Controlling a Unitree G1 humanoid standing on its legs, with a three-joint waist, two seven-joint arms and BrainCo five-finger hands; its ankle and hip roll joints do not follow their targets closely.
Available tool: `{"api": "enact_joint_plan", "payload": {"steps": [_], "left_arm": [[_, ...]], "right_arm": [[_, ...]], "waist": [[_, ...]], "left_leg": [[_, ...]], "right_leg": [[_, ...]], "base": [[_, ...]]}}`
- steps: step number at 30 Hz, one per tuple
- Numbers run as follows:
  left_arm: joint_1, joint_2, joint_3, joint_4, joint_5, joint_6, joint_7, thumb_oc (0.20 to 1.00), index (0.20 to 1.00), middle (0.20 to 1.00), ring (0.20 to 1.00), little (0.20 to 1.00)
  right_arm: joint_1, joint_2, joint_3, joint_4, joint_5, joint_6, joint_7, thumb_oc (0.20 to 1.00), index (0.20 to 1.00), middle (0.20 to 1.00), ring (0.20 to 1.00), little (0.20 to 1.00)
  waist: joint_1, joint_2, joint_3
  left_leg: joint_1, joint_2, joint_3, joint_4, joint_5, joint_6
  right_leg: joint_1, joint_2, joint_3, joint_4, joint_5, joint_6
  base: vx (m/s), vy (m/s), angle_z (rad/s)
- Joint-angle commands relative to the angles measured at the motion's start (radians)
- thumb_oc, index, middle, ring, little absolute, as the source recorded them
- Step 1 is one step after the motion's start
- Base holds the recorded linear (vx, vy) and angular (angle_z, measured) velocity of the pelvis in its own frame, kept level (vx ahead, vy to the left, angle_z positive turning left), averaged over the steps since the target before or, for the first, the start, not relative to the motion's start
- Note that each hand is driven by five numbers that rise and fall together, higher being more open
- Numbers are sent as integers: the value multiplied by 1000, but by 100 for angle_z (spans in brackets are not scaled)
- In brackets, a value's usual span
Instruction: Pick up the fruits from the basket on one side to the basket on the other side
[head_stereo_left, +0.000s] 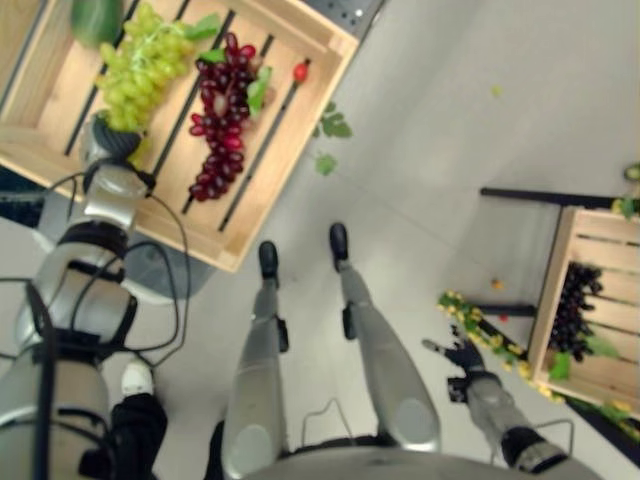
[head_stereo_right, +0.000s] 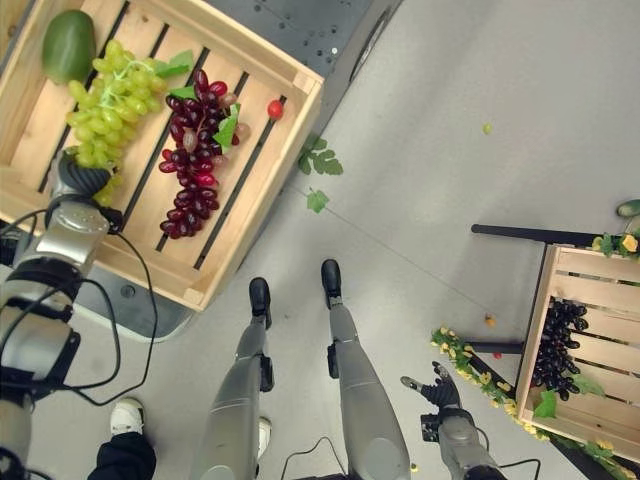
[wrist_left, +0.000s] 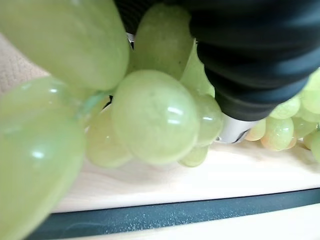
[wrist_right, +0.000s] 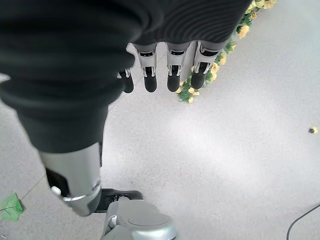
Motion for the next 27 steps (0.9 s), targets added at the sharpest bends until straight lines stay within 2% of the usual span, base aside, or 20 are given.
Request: {"api": "enact_joint_plan", "payload": {"steps": [1, 7, 14, 18, 27], "left_arm": [[-9, 2, 37, 7, 4, -17, -3, 200, 200, 200, 200, 200], [34, -14, 66, -39, -47, -41, -19, 200, 200, 200, 200, 200], [127, -38, 113, -206, -167, -101, -50, 200, 200, 200, 200, 200], [239, -40, 150, -405, -262, -156, -59, 200, 200, 200, 200, 200], [515, -52, 248, -772, -362, -227, -92, 200, 200, 200, 200, 200]], "right_arm": [[69, -57, 21, -35, 18, -18, -21, 1000, 1000, 1000, 1000, 1000], [67, -55, 19, -36, 6, -12, -22, 1000, 1000, 1000, 1000, 1000], [60, -47, 16, -28, -9, 0, -15, 1000, 1000, 1000, 1000, 1000], [64, -43, 0, -33, -19, 6, -10, 1000, 1000, 1000, 1000, 1000], [73, -32, -40, -54, -28, 12, 2, 1000, 1000, 1000, 1000, 1000]], "waist": [[0, -25, -4], [10, -25, -4], [21, -18, -4], [36, -9, -4], [67, 10, -33]], "left_leg": [[-70, -51, -55, 18, 15, 30], [-38, -48, -58, 7, 9, 30], [-10, -53, -64, 0, 11, 30], [20, -52, -71, -10, 12, 31], [66, -61, -85, -23, 7, 35]], "right_leg": [[-38, -18, -21, 58, -54, 116], [-11, -15, -25, 59, -62, 115], [18, -16, -30, 57, -64, 114], [51, -20, -37, 51, -68, 113], [101, -25, -52, 44, -81, 111]], "base": [[0, 0, 0], [0, 0, 0], [0, 0, 0], [0, 0, 0], [9, -2, 3]]}}
